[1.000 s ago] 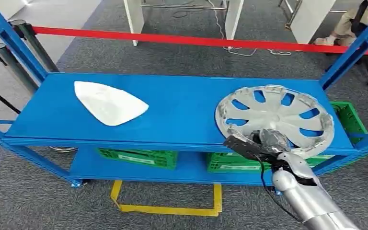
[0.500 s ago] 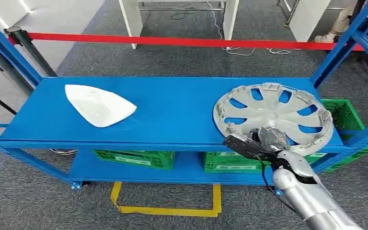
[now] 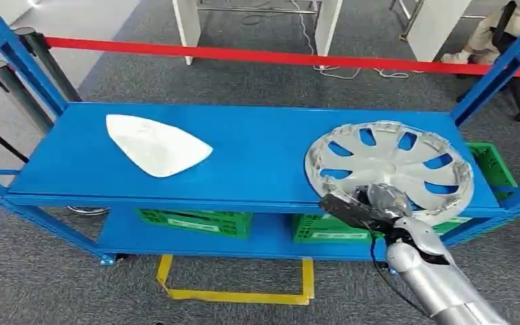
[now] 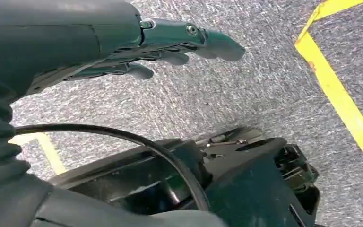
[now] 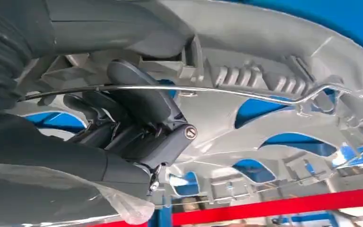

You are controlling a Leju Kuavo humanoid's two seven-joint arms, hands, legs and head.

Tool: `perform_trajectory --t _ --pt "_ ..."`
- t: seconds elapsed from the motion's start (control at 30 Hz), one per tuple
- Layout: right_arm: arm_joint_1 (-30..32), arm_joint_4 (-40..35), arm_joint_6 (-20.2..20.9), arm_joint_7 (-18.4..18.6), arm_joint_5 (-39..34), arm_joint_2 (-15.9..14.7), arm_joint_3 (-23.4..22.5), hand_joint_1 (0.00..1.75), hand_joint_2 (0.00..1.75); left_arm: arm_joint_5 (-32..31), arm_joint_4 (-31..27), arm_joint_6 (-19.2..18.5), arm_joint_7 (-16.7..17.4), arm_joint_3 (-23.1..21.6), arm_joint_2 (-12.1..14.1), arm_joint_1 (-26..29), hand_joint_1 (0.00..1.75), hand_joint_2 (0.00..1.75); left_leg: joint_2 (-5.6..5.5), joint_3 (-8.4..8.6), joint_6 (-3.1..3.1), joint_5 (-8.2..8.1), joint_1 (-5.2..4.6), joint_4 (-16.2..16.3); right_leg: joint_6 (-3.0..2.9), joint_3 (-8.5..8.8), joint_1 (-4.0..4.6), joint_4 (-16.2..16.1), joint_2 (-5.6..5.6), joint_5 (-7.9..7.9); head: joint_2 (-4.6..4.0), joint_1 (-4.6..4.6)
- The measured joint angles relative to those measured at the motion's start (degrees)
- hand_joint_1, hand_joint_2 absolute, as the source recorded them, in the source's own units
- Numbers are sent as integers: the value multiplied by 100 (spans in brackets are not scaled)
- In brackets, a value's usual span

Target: Take the parts from the cabinet and place them on the table.

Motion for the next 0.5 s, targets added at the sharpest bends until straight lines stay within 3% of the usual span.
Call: perform_trajectory --t 0.03,0.07,0.13,0.17,0.2,0.3,0.37,0.4,0.5 --pt "-6 0 0 -75 -20 -20 4 175 175 2 0 -35 24 7 11 6 0 175 -1 5 1 -1 -2 0 1 -63 0 97 -1 35 0 -2" --pt "-21 -2 0 -163 -48 -37 13 175 175 0 0 -68 56 7 24 12 0 175 -3 10 2 -3 -2 1 -4 1 0 -46 -1 181 0 0" --pt "-88 -18 20 -347 -90 -96 28 175 175 -31 0 -88 94 7 42 8 0 175 -14 21 -8 -11 -2 6 -33 436 -8 -965 -6 694 0 2" --pt "-152 -18 42 -440 -101 -129 46 175 175 -62 0 -94 110 7 46 2 0 175 -16 20 -26 -22 -5 14 -46 674 -11 -1467 -11 873 0 2" --pt "-243 -13 88 -552 -125 -162 66 175 175 -94 0 -112 131 7 64 -2 0 175 -15 -19 -62 -40 -61 42 -47 829 9 -1631 -14 784 0 2" --pt "-493 24 144 -877 -201 -267 131 175 175 -169 0 -131 158 -2 88 -4 0 175 -15 -61 -135 6 -50 31 -92 750 16 -1634 2 786 2 -9" --pt "-675 50 131 -1042 -243 -306 170 175 175 -216 0 -138 149 -17 120 -9 0 175 -18 -91 -200 -90 -43 116 -160 774 -29 -1671 -12 814 0 -13" --pt "-766 55 120 -1098 -252 -319 177 175 175 -247 0 -138 142 -35 123 -13 0 175 -17 -188 -230 -234 -44 340 -195 778 -31 -1671 -15 809 0 -37" --pt "-979 100 90 -1290 -430 -337 190 175 175 -289 0 -142 110 -94 155 -25 0 175 -17 -818 -268 -801 -32 1693 -242 784 -20 -1669 -18 791 0 -35"
